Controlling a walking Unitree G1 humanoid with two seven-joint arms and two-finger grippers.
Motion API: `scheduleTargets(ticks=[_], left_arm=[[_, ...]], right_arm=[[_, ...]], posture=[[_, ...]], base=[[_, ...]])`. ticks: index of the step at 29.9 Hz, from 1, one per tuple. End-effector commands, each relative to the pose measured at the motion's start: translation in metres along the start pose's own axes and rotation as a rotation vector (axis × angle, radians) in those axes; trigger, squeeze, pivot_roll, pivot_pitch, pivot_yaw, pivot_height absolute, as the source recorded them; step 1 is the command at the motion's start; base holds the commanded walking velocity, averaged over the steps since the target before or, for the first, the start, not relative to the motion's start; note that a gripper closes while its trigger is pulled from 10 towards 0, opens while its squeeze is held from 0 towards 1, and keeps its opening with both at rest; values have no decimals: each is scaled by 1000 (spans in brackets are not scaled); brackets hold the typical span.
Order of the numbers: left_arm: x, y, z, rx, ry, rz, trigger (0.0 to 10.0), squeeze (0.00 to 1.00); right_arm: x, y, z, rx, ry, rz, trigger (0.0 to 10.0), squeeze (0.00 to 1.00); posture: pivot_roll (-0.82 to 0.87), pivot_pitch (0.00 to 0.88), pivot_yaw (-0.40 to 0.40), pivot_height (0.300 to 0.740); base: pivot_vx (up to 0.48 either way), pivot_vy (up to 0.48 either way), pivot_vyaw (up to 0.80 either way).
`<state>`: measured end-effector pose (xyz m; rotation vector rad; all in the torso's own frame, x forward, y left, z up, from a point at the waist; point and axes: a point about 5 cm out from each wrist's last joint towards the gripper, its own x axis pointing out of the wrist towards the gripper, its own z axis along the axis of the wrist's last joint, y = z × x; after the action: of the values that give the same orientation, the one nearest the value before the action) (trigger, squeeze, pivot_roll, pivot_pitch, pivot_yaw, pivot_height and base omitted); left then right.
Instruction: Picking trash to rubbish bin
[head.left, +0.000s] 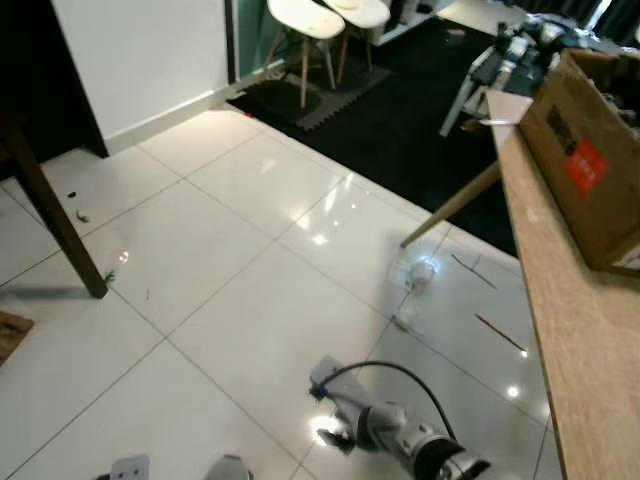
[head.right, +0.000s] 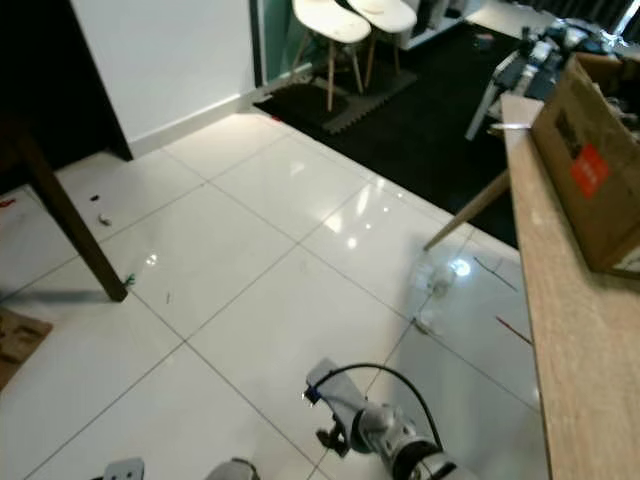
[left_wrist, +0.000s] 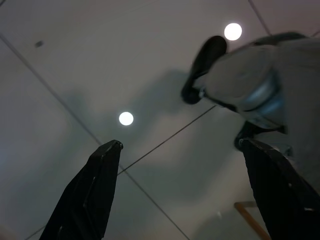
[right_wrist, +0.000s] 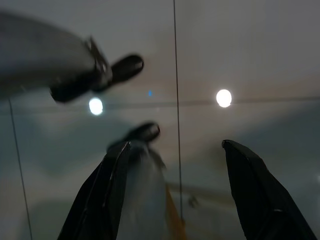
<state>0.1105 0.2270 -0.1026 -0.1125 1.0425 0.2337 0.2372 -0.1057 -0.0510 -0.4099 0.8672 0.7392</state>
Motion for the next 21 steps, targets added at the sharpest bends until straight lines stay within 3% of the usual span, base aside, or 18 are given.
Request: scheduleTargets(ticks=[1,3,6,7,13,21], left_arm=[[-2,0,-12,8,36,2,10000,0],[-2,-1,-12,17,34,2,10000,0],[-2,-1,-11,19,33,3,10000,0],[-2,-1,-11,29,32,4,10000,0],[-2,-1,-12,40,32,6,10000,0],[-3,-1,-15,41,36,11,10000,0]], right_arm=[[-4,0,-29,12,104,-23,10000,0],[-7,2,-47,33,165,-51,10000,0],[-8,2,-53,38,184,-60,10000,0],[-12,3,-67,62,232,-85,10000,0],[-24,6,-103,114,348,-134,10000,0],[-30,8,-118,113,396,-142,10000,0]], posture=[[300,124,-99,740],[303,122,-101,740],[303,122,-101,740],[306,118,-105,740],[317,116,-108,740],[322,119,-109,740]], base=[[0,0,781],[0,0,781],[0,0,781],[0,0,781],[0,0,781],[0,0,781]])
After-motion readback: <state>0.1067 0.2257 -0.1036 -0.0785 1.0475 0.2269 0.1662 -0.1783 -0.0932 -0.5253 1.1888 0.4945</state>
